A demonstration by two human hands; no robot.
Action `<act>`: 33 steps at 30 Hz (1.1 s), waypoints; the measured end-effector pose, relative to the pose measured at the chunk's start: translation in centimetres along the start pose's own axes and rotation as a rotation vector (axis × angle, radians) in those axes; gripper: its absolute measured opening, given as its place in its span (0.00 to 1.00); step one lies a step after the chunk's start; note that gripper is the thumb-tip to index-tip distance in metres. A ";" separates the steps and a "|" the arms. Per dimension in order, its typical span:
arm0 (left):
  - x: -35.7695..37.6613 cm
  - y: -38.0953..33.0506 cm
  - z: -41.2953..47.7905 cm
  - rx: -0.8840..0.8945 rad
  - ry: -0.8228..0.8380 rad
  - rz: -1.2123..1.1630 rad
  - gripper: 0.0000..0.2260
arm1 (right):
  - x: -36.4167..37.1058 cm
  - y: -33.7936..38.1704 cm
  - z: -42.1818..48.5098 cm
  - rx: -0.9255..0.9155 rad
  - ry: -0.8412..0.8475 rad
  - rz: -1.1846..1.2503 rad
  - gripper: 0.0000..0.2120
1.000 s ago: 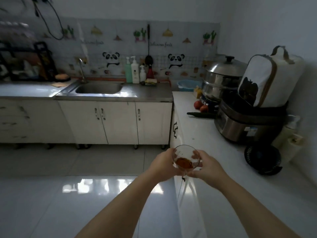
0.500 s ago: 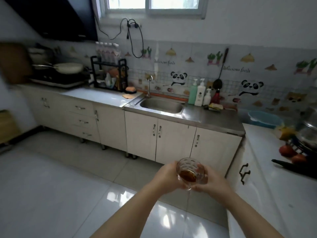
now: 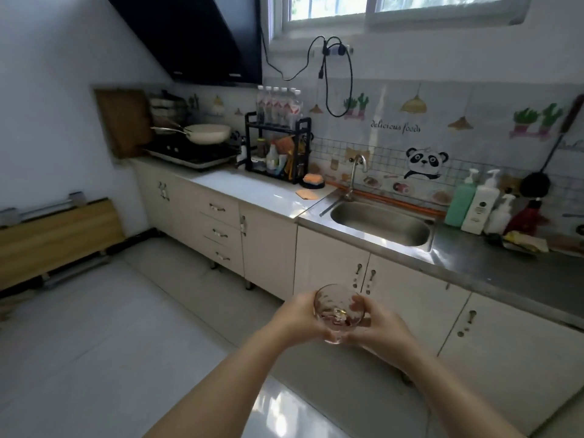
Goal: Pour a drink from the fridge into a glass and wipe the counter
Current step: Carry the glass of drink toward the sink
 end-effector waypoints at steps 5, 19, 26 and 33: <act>-4.6 4.8 7.0 -0.057 -0.099 -0.044 0.34 | 1.6 4.3 9.9 -0.066 0.089 -0.015 0.37; -16.9 17.6 24.8 -0.169 -0.205 -0.065 0.31 | 6.8 15.4 34.7 -0.109 0.253 -0.060 0.36; -23.0 25.6 35.8 -0.135 -0.150 -0.097 0.27 | 10.0 20.1 47.5 -0.060 0.211 -0.025 0.34; -28.1 32.4 46.3 -0.162 -0.068 -0.057 0.35 | 10.8 24.4 58.1 -0.025 0.131 -0.004 0.42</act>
Point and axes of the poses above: each hand's wrist, its own z-axis towards the middle knuckle, its own x-axis out of the palm, y = z × x, the point moved 10 cm from there along z, towards the middle knuckle, and after that the axes turned 15 degrees about x, right-handed, at the moved point
